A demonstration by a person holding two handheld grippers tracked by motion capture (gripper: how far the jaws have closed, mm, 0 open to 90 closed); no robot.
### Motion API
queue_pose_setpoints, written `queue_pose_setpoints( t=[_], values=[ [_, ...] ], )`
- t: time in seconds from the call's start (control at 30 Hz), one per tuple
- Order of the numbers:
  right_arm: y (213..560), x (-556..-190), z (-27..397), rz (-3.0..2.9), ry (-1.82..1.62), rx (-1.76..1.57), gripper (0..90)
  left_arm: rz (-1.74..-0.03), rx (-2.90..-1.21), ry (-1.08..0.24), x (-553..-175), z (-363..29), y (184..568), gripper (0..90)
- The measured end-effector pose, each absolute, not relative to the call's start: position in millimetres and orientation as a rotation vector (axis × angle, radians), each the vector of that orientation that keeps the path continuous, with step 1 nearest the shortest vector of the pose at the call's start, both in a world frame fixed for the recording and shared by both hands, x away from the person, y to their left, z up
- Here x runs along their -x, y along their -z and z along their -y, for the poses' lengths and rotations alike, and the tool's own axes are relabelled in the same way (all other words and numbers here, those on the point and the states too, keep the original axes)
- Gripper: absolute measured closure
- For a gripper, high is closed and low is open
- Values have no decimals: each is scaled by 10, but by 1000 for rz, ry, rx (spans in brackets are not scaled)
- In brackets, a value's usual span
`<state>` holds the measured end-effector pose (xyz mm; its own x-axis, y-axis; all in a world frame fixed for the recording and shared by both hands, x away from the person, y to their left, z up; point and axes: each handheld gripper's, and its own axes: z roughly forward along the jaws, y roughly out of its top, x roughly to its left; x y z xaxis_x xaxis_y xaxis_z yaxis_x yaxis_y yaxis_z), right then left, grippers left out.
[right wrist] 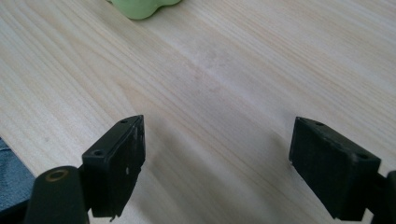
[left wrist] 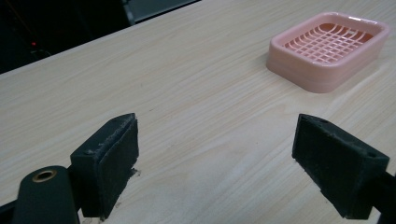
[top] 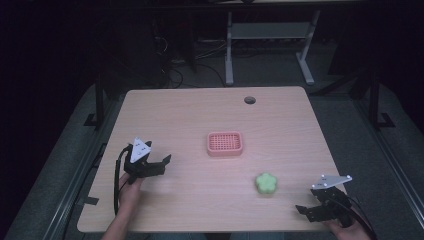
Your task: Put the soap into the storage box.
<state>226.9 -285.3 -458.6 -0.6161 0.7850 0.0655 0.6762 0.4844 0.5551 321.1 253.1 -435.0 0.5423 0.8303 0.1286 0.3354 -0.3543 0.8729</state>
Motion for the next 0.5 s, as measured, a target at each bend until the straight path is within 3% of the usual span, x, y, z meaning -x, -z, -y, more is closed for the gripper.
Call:
queue_pose_setpoints(
  t=[0.5],
  values=[
    [4428, -2386, 2611, -2617, -780, -1181, 178, -954, -1916, -730, -3209, -2562, 4341, 143]
  ],
)
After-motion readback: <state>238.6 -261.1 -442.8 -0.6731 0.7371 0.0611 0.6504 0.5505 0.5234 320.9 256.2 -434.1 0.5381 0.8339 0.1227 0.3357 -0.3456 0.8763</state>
